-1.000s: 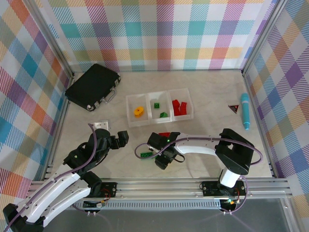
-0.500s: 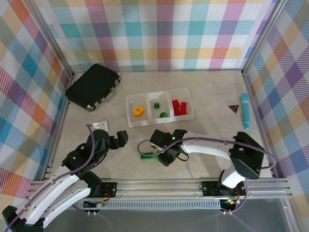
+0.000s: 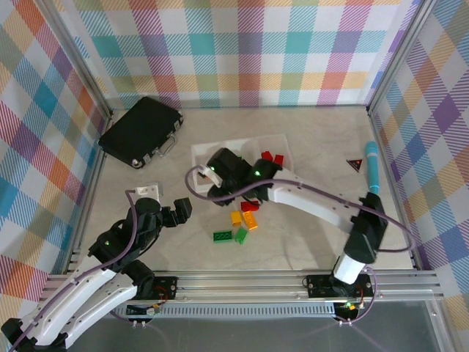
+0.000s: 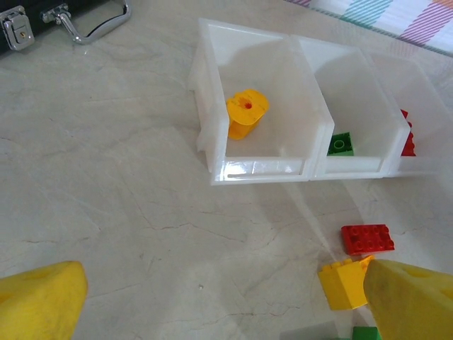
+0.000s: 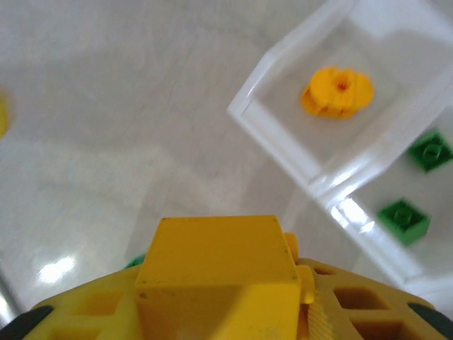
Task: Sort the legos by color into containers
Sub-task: Place the lego in the container.
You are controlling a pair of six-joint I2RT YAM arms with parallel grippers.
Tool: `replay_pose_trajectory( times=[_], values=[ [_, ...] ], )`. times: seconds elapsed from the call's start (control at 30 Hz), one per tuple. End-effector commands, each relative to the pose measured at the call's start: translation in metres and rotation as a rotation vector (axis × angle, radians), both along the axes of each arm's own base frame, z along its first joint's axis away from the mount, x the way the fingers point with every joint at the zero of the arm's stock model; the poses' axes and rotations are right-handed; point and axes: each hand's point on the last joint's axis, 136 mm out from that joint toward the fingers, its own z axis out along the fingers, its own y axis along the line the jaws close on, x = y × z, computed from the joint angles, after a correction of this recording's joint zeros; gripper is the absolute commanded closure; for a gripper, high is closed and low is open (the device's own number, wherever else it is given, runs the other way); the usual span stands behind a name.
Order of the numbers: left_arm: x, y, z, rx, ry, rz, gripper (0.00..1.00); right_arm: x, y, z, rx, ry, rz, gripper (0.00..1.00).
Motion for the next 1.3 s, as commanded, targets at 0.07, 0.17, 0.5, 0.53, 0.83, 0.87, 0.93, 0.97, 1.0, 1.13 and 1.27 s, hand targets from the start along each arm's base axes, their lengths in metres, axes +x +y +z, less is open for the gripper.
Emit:
replay_pose_trajectory(
  times=[0.07,0.17,0.5,0.53,0.83,0.87,0.93,0.97,1.0,1.13,1.27],
  values=[
    [-0.006,0.012,0.016,-0.007,-0.033,0.028,0.00,0.041,0.026,-0.003,-0.049,-0.061,0.116,0.64],
    [-0.010,0.015,0.016,-0.011,-0.042,0.025,0.00,0.061,0.034,-0.008,-0.051,-0.060,0.133,0.64],
    [-0.014,0.022,0.021,-0.009,-0.064,0.040,0.00,0.114,0.054,-0.038,-0.075,-0.089,0.152,0.66],
    [-0.014,0.022,0.022,-0.007,-0.065,0.042,0.00,0.118,0.056,-0.044,-0.088,-0.099,0.154,0.66],
    [-0.015,0.025,0.025,-0.012,-0.070,0.054,0.00,0.147,0.063,-0.076,-0.116,-0.105,0.141,0.66],
    [-0.015,0.025,0.025,-0.015,-0.069,0.053,0.00,0.150,0.062,-0.079,-0.116,-0.105,0.136,0.65],
    [-0.016,0.025,0.024,-0.017,-0.065,0.056,0.00,0.160,0.060,-0.084,-0.132,-0.128,0.113,0.63],
    [-0.016,0.025,0.023,-0.018,-0.061,0.058,0.00,0.164,0.059,-0.086,-0.142,-0.141,0.106,0.63],
    [-0.015,0.026,0.021,-0.019,-0.059,0.064,0.00,0.167,0.058,-0.088,-0.149,-0.152,0.103,0.61],
    [-0.016,0.025,0.015,-0.024,-0.041,0.070,0.00,0.175,0.060,-0.094,-0.162,-0.182,0.099,0.51],
    [-0.017,0.023,0.013,-0.037,-0.031,0.065,0.00,0.180,0.060,-0.089,-0.165,-0.209,0.085,0.36]
  ],
)
